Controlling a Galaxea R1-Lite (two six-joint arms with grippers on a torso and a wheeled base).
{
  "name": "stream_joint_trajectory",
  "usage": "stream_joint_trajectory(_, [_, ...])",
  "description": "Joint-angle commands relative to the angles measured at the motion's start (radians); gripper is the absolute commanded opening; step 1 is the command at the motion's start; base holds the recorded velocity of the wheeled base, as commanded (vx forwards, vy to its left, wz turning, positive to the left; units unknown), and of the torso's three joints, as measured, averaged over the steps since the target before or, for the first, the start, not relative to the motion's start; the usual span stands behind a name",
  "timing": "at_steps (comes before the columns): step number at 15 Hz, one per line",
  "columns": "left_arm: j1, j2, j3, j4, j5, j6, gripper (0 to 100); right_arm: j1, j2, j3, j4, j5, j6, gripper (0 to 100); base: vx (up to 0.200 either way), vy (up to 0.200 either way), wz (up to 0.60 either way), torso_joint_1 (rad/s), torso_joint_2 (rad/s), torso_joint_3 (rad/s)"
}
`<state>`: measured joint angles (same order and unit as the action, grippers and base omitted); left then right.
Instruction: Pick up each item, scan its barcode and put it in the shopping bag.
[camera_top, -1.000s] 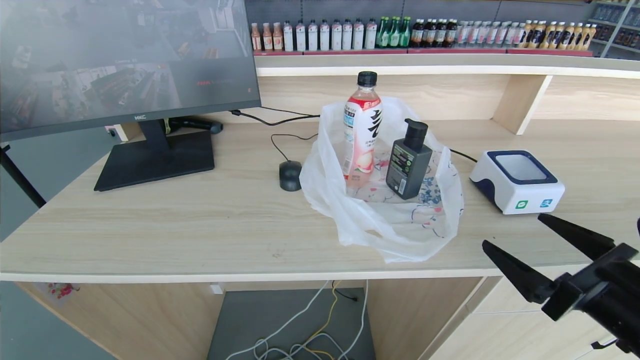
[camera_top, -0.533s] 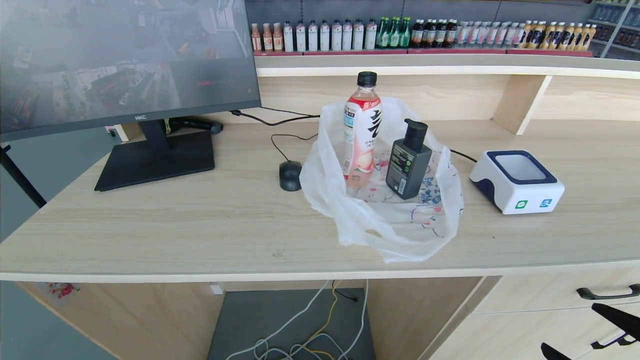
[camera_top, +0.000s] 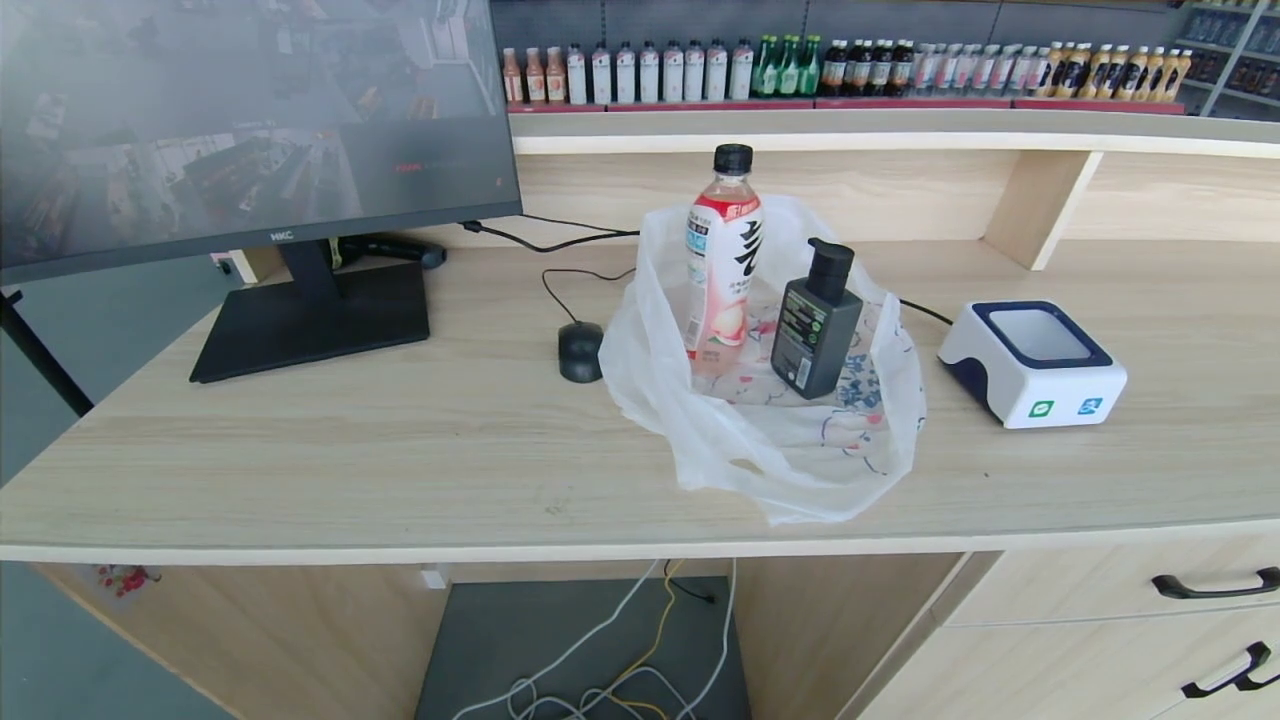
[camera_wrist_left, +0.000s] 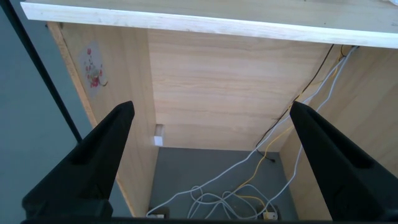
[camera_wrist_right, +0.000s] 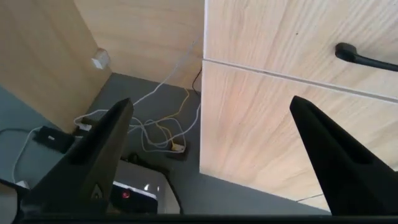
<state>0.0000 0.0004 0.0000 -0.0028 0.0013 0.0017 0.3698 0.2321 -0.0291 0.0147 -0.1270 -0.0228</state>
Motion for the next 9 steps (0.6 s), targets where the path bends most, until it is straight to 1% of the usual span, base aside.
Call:
stream_joint_trajectory(1, [0.000, 0.000, 0.000, 0.000, 0.000, 0.000, 100, -0.077, -0.014, -0.003, 0.004, -0.011, 0.003, 100, 0.000, 0.000, 0.00, 0.000, 0.00, 0.000])
stream_joint_trajectory(2, [0.000, 0.000, 0.000, 0.000, 0.000, 0.000, 100, -0.147, -0.060, -0.003, 0.004, -0.023, 0.000, 100, 0.000, 0.000, 0.00, 0.000, 0.00, 0.000])
stream_joint_trajectory(3, [0.000, 0.000, 0.000, 0.000, 0.000, -0.002, 100, -0.275, -0.089, 0.000, 0.001, -0.028, 0.020, 100, 0.000, 0.000, 0.00, 0.000, 0.00, 0.000])
stream_joint_trajectory(4, [0.000, 0.000, 0.000, 0.000, 0.000, -0.002, 100, -0.348, -0.108, 0.000, 0.002, -0.026, 0.047, 100, 0.000, 0.000, 0.00, 0.000, 0.00, 0.000])
stream_joint_trajectory(5, [0.000, 0.000, 0.000, 0.000, 0.000, -0.002, 100, -0.377, -0.134, 0.002, 0.002, -0.025, 0.053, 100, 0.000, 0.000, 0.00, 0.000, 0.00, 0.000])
stream_joint_trajectory(6, [0.000, 0.000, 0.000, 0.000, 0.000, -0.002, 100, -0.373, -0.166, 0.003, 0.001, -0.025, 0.050, 100, 0.000, 0.000, 0.00, 0.000, 0.00, 0.000])
stream_joint_trajectory(7, [0.000, 0.000, 0.000, 0.000, 0.000, -0.002, 100, -0.345, -0.195, 0.003, -0.002, -0.020, 0.037, 100, 0.000, 0.000, 0.00, 0.000, 0.00, 0.000])
stream_joint_trajectory(9, [0.000, 0.000, 0.000, 0.000, 0.000, -0.002, 100, -0.361, -0.232, 0.029, -0.061, 0.038, 0.004, 100, 0.000, 0.000, 0.00, 0.000, 0.00, 0.000])
